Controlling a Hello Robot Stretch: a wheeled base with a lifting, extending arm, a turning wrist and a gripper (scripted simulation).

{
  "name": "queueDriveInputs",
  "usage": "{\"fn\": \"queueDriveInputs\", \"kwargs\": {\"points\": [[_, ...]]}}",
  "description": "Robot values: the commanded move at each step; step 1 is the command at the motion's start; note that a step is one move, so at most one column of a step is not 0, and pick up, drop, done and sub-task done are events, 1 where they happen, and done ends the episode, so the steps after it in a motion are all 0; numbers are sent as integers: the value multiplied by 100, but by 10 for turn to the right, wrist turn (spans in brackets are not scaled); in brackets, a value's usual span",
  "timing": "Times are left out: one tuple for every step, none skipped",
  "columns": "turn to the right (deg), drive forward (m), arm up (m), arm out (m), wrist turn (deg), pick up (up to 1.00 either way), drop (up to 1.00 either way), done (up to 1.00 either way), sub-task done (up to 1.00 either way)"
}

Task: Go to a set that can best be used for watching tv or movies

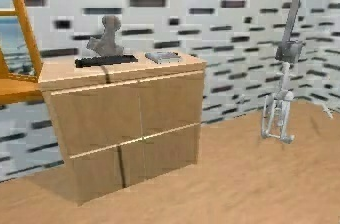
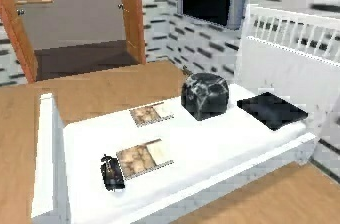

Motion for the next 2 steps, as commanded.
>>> {"fn": "queueDriveInputs", "kwargs": {"points": [[-90,0,0,0,0,0,0,0,0],[0,35,0,0,0,0,0,0,0]]}}
